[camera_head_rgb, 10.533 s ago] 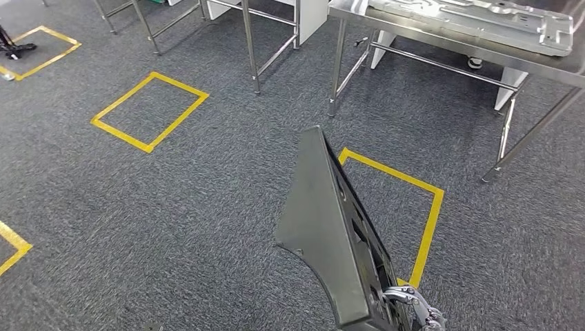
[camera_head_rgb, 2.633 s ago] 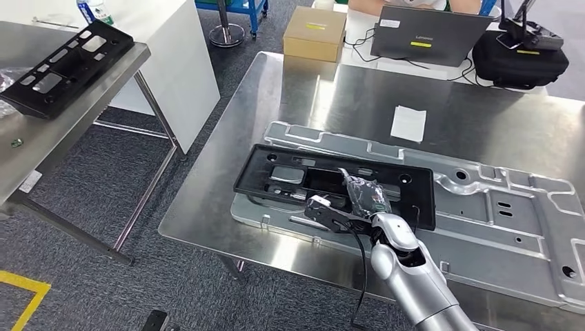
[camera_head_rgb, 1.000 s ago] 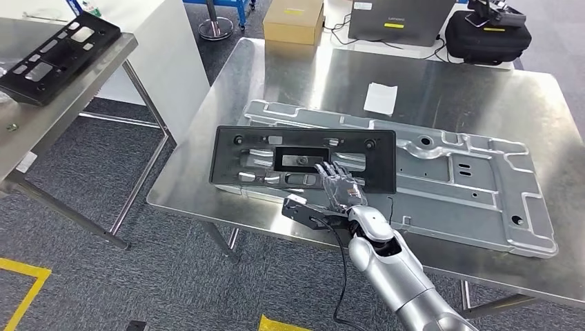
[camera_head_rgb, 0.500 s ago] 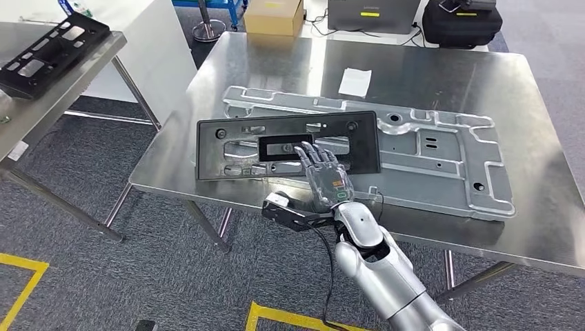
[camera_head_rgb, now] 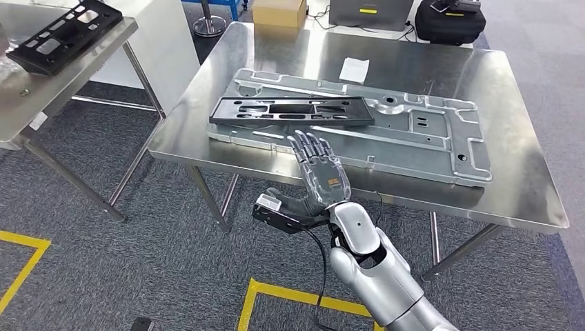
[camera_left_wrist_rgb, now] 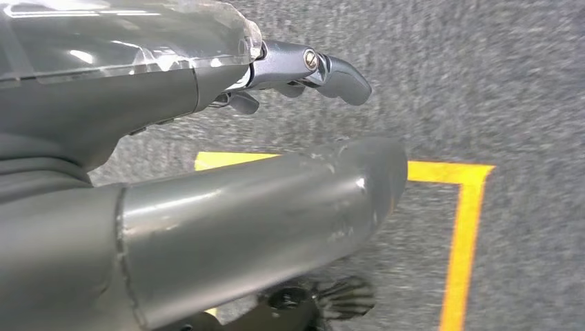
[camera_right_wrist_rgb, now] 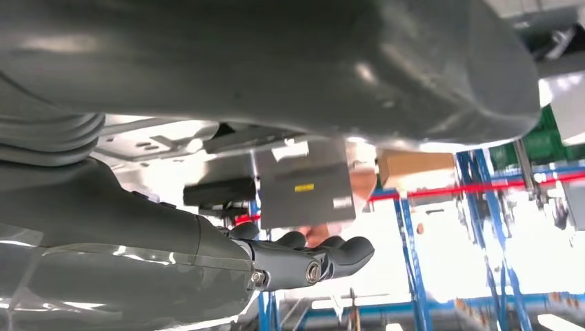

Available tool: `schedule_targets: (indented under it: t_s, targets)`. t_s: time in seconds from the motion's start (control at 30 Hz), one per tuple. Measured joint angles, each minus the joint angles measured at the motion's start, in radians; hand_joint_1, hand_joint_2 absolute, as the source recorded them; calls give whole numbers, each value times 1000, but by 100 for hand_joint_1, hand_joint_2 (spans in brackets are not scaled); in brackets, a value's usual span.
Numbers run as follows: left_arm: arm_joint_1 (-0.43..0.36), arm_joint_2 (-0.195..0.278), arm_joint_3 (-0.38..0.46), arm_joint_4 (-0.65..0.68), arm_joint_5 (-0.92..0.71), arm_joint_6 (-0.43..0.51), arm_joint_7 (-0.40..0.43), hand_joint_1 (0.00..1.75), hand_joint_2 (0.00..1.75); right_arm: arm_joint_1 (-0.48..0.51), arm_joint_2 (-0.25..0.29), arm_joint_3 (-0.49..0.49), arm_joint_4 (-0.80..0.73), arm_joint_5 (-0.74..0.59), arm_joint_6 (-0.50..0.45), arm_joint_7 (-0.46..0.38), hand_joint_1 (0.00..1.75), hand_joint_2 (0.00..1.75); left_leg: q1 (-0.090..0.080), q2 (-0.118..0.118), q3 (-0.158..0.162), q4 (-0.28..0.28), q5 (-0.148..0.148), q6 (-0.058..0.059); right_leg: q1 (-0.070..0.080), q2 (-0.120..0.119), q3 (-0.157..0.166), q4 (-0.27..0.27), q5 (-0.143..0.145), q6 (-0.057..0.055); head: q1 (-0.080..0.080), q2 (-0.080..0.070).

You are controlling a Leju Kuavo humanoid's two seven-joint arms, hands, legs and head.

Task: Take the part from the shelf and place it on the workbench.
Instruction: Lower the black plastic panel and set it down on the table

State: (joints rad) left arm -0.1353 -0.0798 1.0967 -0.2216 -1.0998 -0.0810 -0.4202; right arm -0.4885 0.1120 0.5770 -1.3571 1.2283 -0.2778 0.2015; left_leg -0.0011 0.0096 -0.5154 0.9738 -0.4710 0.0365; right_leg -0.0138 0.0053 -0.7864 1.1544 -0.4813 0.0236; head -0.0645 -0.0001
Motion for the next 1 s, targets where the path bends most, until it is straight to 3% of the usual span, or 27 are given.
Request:
schedule_targets:
  t_s: [0.03, 0.07, 0.13, 0.17, 0.2, 0.27, 0.3, 0.37, 0.4, 0.47, 0.53, 0.57, 0.6, 0.67, 0.73, 0.77, 0.8, 0.87, 0.9, 0.93, 1.0]
  targets:
    - [0, -1, 0, 0, -3, 2, 1, 0, 0, 2, -1, 0, -4, 6, -14, -2, 0, 0, 0, 2, -17, 1, 14, -1, -1, 0, -8, 68, -26, 4, 0, 0]
    - [0, -2, 0, 0, -4, 2, 2, 0, 0, 5, -2, 0, -9, 11, -29, -6, 0, 0, 1, 4, -35, 3, 27, -3, -1, 0, -13, 129, -19, 8, 0, 0]
    - [1, -9, -1, 0, 6, -8, -6, 0, 0, 18, -3, 0, -23, 18, -57, -18, 0, 0, 3, 9, -73, 12, 50, -9, -3, -1, 18, 172, 48, 13, 0, 0]
    - [1, -18, -4, -5, 25, -25, -24, 0, 0, 25, -2, 0, -31, 22, -68, -26, 0, 0, 3, 10, -89, 20, 58, -13, -4, -3, 63, 137, 65, 14, 0, 0]
    - [-1, -31, -9, -14, 51, -49, -49, 0, 0, 30, -1, 0, -39, 26, -75, -33, 0, 0, 2, 10, -104, 30, 64, -17, -3, -5, 123, 70, 57, 13, 0, 0]
    - [-31, -71, -30, -30, 88, -59, -68, 0, 0, 37, 9, 0, -50, 33, -91, -42, 0, 0, -1, 9, -125, 49, 78, -26, -3, -9, 223, -68, -3, 3, -1, 0]
    - [-73, -97, -47, -21, 86, -19, -36, 0, 0, 43, 22, 0, -52, 36, -109, -40, 0, 0, -2, 5, -135, 54, 87, -30, -2, -10, 241, -107, -25, -3, 0, 0]
    - [-217, -158, -101, 34, 53, 107, 90, 0, 0, 61, 64, 9, -41, 38, -158, -28, 0, 0, -2, -8, -160, 56, 105, -41, -5, -20, 228, -123, -23, -18, 2, 0]
    - [-295, -184, -129, 62, 36, 152, 141, 0, 0, 70, 89, 19, -32, 39, -179, -19, 0, 0, -1, -13, -175, 68, 91, -46, -6, -26, 216, -124, -12, -27, 3, 0]
    - [-411, -229, -161, 102, 5, 189, 177, 0, 0, 82, 126, 42, -19, 38, -199, -9, 0, 0, 7, -15, -201, 146, 10, -55, -8, -29, 193, -126, 13, -42, 6, 0]
    - [-462, -252, -169, 125, -21, 206, 161, 0, 0, 87, 141, 52, -12, 33, -207, -2, 0, 0, 13, -13, -220, 276, -73, -63, -8, -17, 173, -126, 35, -45, 6, 0]
    - [-471, -257, -171, 134, -32, 213, 152, 0, 0, 89, 143, 53, -9, 30, -208, 1, 0, 0, 14, -13, -221, 324, -85, -65, -8, -9, 161, -125, 46, -43, 6, 0]
    - [-474, -260, -173, 141, -42, 219, 144, 0, 0, 92, 144, 53, -7, 25, -210, 1, 0, 0, 15, -13, -210, 343, -76, -67, -9, -4, 148, -124, 57, -40, 5, 0]
    - [-477, -268, -173, 151, -60, 229, 129, 0, 0, 100, 146, 54, -6, 9, -218, -6, 0, 0, 17, -13, -140, 273, -27, -66, -9, 1, 121, -121, 78, -31, 4, 0]
    - [-484, -276, -170, 157, -82, 239, 116, 0, 0, 112, 147, 54, -12, -16, -232, -20, 0, 0, 16, -17, -44, 134, -24, -61, -7, 0, 102, -119, 96, -18, 5, 0]
    - [-488, -280, -165, 159, -93, 244, 111, 0, 0, 120, 147, 54, -16, -31, -237, -28, 0, 0, 13, -20, -14, 84, -34, -56, -6, -2, 100, -120, 104, -11, 7, 0]
    - [-489, -282, -158, 161, -103, 249, 107, 0, 0, 130, 147, 54, -21, -48, -242, -37, 0, 0, 10, -23, -1, 57, -44, -49, -6, -4, 99, -124, 114, -5, 8, 0]
    - [-489, -285, -137, 167, -120, 260, 99, 0, 0, 152, 145, 54, -31, -84, -250, -54, 0, 0, 7, -20, -9, 46, -29, -30, -7, -4, 98, -132, 129, 8, 10, 0]
    - [-489, -287, -125, 169, -127, 265, 95, 0, 0, 165, 143, 54, -36, -101, -254, -62, 0, 0, 8, -17, -14, 42, -17, -20, -7, -2, 93, -128, 120, 13, 11, 0]
    - [-489, -289, -112, 171, -137, 270, 90, 0, 0, 182, 141, 54, -42, -121, -259, -71, 0, 0, 9, -14, -25, 37, -3, -10, -7, -1, 83, -105, 87, 16, 14, 0]
    - [-488, -291, -79, 174, -163, 281, 78, 0, 0, 221, 134, 52, -58, -166, -270, -97, 0, 0, 6, -11, -53, 33, 24, 3, -6, -1, 52, -2, -19, 16, 20, 0]
